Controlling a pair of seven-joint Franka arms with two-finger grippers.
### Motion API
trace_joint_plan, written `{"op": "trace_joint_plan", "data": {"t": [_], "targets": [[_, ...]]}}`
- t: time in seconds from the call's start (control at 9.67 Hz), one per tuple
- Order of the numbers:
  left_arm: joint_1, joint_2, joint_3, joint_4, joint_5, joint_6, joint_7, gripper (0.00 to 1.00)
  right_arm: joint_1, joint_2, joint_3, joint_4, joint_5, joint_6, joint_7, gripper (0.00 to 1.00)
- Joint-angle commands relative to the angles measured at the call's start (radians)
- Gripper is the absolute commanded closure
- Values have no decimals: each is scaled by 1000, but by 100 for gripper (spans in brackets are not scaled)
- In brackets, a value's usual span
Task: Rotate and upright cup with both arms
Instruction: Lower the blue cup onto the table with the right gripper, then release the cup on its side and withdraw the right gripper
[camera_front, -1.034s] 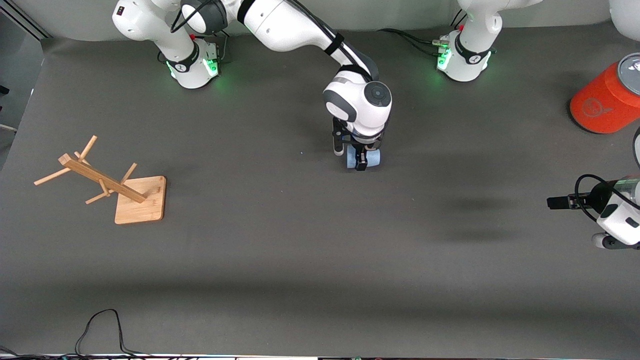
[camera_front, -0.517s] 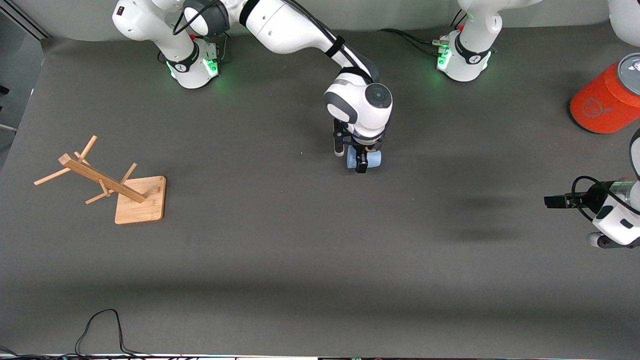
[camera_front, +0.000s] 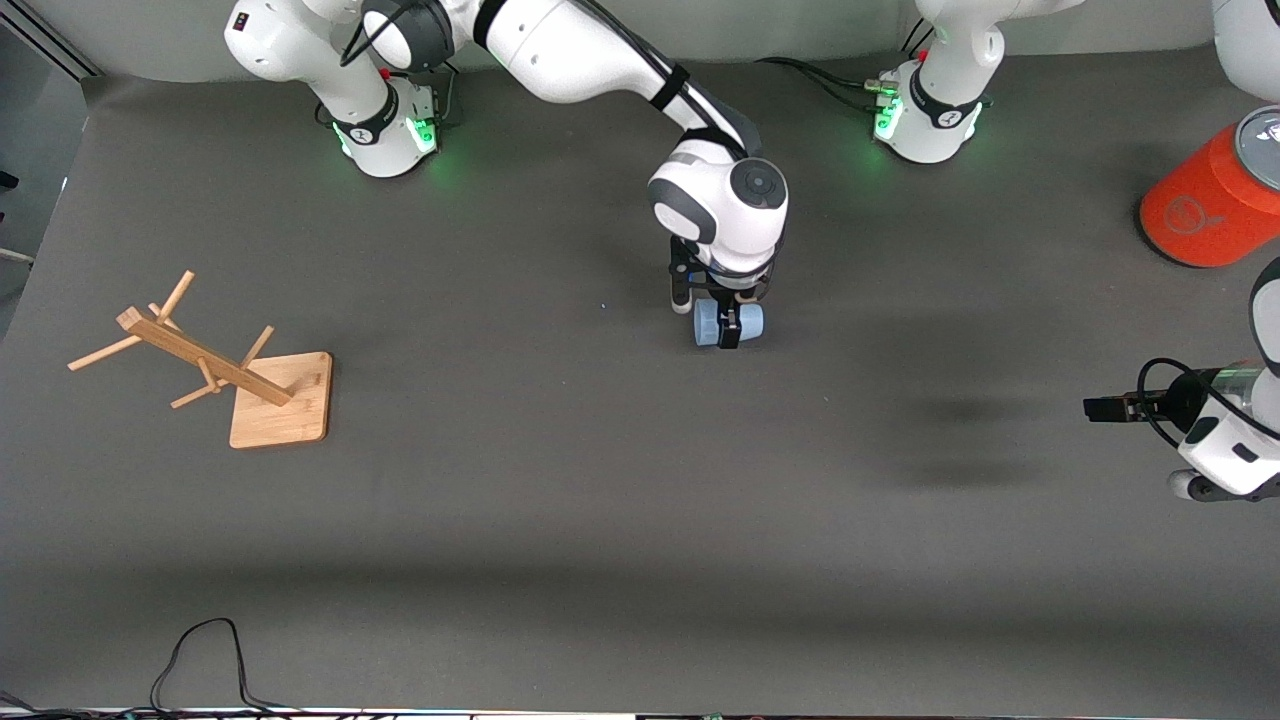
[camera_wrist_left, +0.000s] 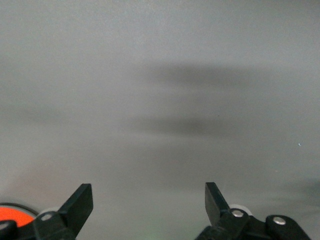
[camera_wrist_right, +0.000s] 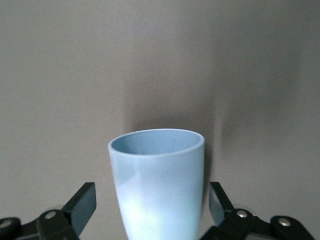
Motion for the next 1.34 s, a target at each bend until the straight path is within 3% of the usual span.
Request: {"op": "trace_joint_plan", "data": {"t": [0.0,0.41,0.62,0.93,1.24], "targets": [[1,-3,6,-10,-6,11,6,0,-13,-113,1,-12,32,-131,-33,0],[-16,-4,4,-29,7,20,-7,0,-116,-321,-1,-14,95,-425,-300,0],[-130,-19,9,-31,76,-4,-118,0,-215,-440,-13,-17,94,-617,-556,0],[-276,-79,3,-14,74,-96,-298,0,-375,-559,-19,-25,79,-763,-906,0],[-553,-83,4,-13,107,-141,-625,0,-524,-670,-83,-81,74,-837,-1360,0]]}}
